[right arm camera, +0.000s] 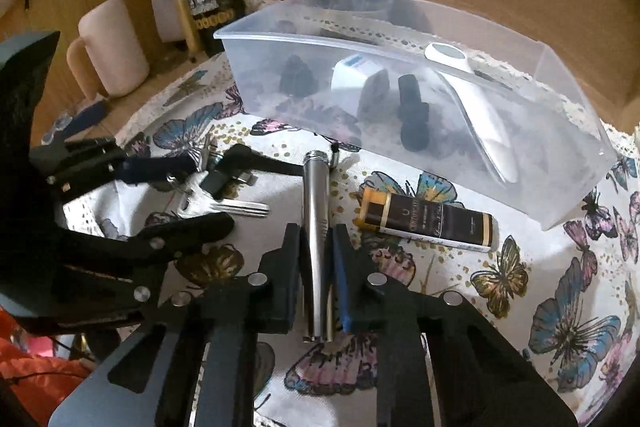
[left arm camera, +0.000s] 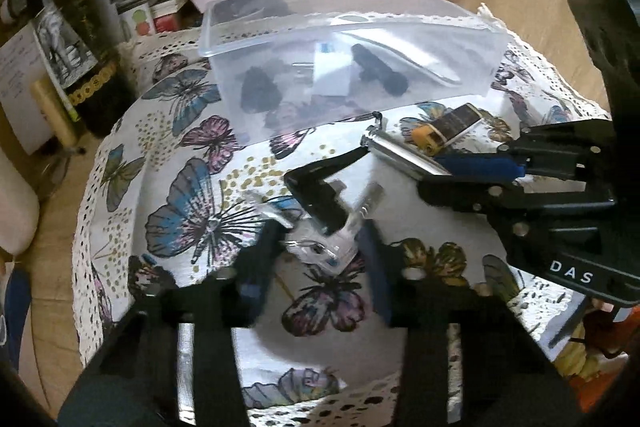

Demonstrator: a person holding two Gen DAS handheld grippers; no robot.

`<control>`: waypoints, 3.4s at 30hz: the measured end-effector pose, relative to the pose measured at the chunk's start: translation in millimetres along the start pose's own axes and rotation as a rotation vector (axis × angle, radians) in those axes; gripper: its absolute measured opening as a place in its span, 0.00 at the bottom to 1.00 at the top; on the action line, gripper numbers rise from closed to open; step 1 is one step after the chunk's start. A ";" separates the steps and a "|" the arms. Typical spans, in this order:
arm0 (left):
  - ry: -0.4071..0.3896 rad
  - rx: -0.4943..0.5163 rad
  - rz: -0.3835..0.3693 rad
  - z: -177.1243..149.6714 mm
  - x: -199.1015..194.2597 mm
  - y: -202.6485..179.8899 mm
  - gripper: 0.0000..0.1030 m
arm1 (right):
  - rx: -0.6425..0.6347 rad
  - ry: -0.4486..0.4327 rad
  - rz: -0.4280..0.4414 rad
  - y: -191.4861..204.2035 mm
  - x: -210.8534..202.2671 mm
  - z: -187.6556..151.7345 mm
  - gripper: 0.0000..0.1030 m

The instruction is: Organize rigid objects

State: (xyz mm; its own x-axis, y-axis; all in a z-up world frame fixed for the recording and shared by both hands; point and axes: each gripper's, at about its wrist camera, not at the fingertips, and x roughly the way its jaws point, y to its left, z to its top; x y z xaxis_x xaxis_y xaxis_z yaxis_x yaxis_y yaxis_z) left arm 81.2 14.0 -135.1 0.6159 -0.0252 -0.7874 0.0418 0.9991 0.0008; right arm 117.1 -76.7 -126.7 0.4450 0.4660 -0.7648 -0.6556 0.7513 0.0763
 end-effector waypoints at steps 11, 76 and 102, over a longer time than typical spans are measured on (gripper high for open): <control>-0.023 -0.050 -0.008 -5.2 -13.6 4.4 0.27 | 0.076 -0.119 -0.023 -11.9 -42.0 -5.3 0.14; -0.297 -0.061 0.021 83.6 -82.9 31.1 0.04 | 0.071 -0.470 -0.109 -32.8 -131.4 58.5 0.14; -0.105 -0.008 -0.013 129.7 27.4 29.6 0.05 | 0.073 -0.117 -0.142 -66.4 9.3 99.3 0.18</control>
State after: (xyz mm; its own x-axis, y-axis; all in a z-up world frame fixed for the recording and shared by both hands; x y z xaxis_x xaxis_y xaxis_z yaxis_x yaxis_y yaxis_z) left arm 201.3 38.5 -76.7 0.6941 -0.0406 -0.7187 0.0442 0.9989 -0.0138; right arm 225.3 -75.9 -75.3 0.6005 0.4010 -0.6918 -0.5369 0.8433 0.0229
